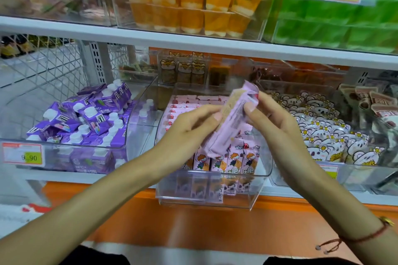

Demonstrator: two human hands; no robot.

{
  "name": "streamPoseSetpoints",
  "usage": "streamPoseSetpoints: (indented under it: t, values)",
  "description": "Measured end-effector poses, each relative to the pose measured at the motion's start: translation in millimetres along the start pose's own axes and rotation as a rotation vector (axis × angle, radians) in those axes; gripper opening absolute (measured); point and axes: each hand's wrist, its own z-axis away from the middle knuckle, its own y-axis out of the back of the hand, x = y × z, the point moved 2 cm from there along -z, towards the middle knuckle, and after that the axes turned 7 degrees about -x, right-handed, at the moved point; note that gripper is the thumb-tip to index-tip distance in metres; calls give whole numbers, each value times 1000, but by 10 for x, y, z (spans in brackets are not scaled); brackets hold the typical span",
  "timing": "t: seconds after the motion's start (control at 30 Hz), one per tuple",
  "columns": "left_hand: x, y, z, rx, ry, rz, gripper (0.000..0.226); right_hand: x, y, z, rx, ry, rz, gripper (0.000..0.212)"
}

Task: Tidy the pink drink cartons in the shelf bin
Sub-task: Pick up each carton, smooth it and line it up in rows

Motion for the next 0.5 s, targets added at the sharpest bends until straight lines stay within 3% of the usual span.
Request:
streamPoseSetpoints:
  t: [0.13, 0.27, 0.4, 0.5]
  values:
    - [-70, -116, 0, -78, 6, 17, 24, -37, 14, 18, 85, 40, -27, 43]
    - [-117, -118, -57, -9, -67, -267, 46, -63, 52, 13, 149, 88, -5, 43]
    - [-138, -109, -120, -98, -49, -129, 45, -70, 144, 5, 92, 68, -29, 57]
    - [-166, -82, -147, -153, -29, -71, 38, -91, 207, 1, 31, 48, 35, 49]
